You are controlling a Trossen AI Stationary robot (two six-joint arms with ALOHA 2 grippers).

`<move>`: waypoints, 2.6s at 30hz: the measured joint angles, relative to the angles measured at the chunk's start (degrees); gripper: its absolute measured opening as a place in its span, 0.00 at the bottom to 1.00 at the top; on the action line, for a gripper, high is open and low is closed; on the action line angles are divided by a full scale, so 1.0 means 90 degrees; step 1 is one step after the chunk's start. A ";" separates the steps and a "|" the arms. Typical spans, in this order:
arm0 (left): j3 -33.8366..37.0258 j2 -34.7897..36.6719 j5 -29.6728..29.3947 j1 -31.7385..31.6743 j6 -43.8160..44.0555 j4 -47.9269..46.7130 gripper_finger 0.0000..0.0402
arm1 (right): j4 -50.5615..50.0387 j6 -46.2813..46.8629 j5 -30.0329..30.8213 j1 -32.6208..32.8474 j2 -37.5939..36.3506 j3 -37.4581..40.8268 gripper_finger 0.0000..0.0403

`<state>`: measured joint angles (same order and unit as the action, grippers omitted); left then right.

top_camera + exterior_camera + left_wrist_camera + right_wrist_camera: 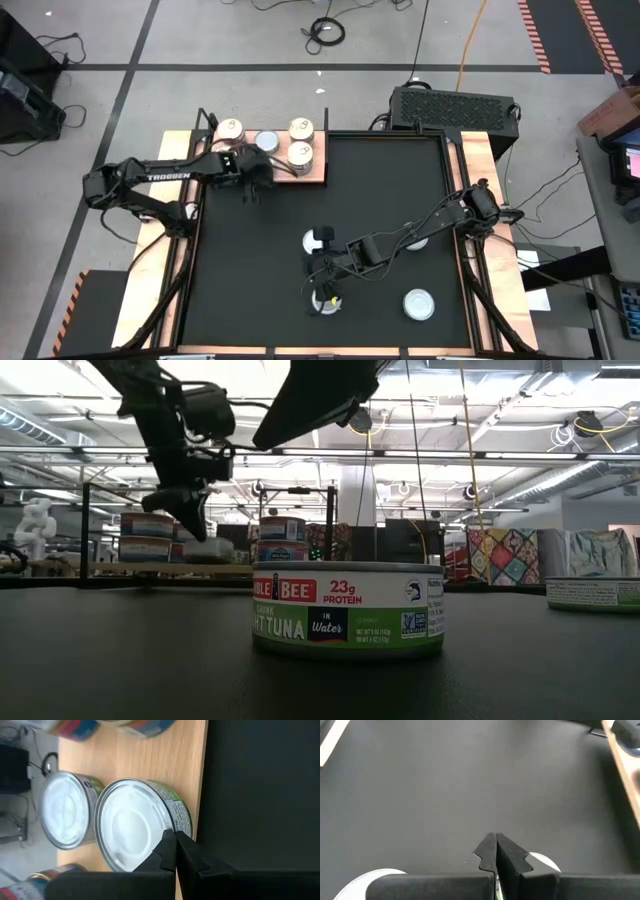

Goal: Stack canned seafood by type on shelf
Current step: Put the green tuna can on the shelf, then stack the green tuna can on top of the other green tuna can on the shelf

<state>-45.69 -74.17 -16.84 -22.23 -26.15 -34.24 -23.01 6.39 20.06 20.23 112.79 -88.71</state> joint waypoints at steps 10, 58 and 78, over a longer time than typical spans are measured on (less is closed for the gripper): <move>0.0141 -0.0007 0.0156 -0.0159 -0.0342 0.0449 0.00 | -0.0058 -0.0002 0.0138 -0.0046 -0.0111 0.0000 0.00; 0.0132 -0.1529 0.1186 0.4099 -0.0535 0.3452 0.41 | -0.2056 0.1201 0.0990 0.0575 -0.0791 0.0000 0.00; 0.0008 -0.2705 0.0091 0.4275 -0.1509 0.4060 0.21 | -0.2120 0.1168 0.1143 0.0588 -0.0789 0.0000 0.00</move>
<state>-45.63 -98.52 -16.03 16.25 -39.73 2.30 -42.09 16.91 30.35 25.52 105.69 -88.71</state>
